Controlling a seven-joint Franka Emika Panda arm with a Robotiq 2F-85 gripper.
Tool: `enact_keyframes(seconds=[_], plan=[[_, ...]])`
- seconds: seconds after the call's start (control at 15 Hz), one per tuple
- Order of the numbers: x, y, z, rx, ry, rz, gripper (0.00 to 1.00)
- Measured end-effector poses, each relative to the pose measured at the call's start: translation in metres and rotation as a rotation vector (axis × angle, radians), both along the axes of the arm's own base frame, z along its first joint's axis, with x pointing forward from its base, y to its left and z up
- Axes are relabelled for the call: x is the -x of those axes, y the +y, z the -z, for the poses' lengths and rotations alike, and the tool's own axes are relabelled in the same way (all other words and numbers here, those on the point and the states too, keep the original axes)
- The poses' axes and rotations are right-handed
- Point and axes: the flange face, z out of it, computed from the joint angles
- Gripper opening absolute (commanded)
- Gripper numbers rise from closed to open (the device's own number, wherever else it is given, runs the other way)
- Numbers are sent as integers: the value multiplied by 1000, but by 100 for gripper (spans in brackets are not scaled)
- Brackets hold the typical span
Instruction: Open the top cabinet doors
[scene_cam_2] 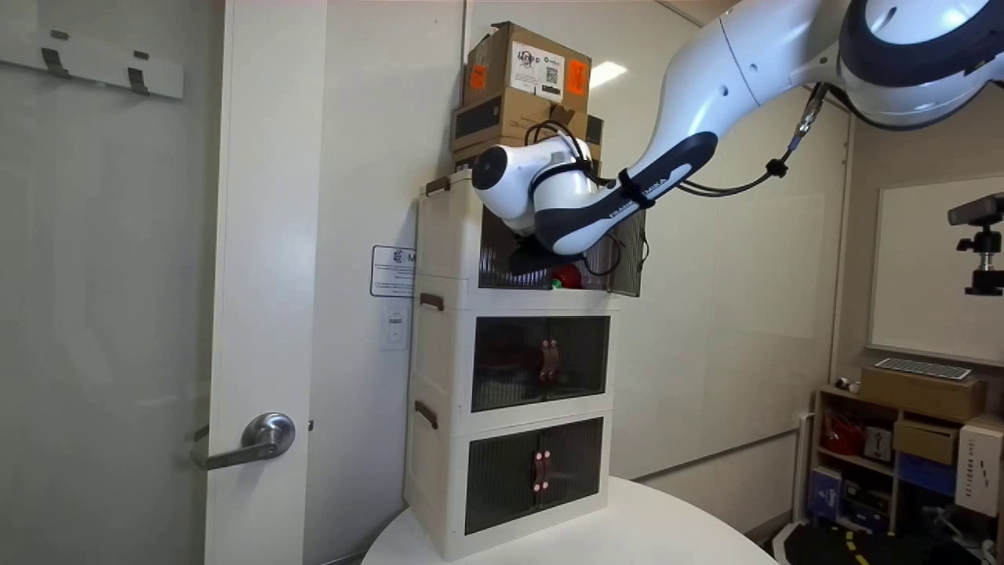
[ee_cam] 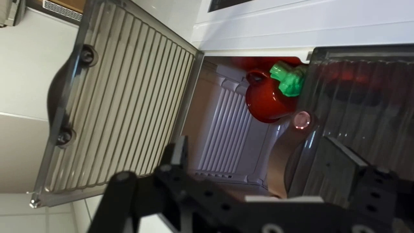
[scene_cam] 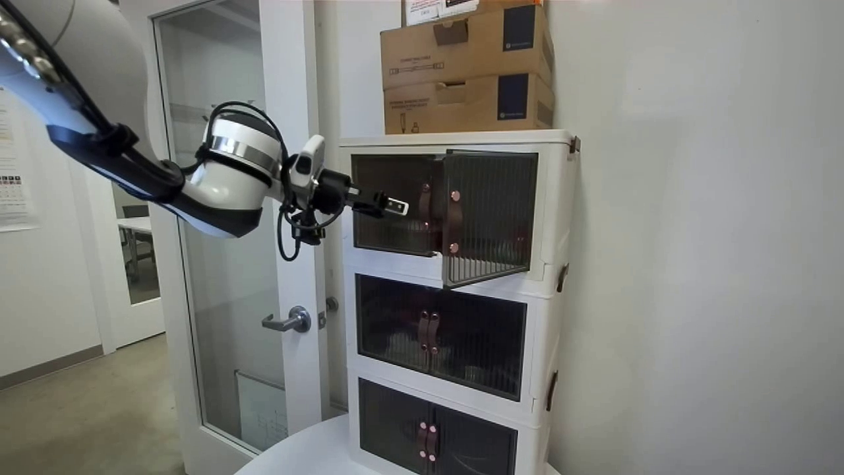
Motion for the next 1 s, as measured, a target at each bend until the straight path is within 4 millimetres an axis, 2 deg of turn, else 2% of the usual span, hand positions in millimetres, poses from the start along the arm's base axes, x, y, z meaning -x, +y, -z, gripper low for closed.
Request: enact_keyframes(seconds=[0.33, 0.6, 1.0], plan=[[-5, -16, 7, 40, -13, 12, 100], [-10, -30, -2, 50, -35, 24, 100], [-20, -39, -13, 41, -67, 26, 100]])
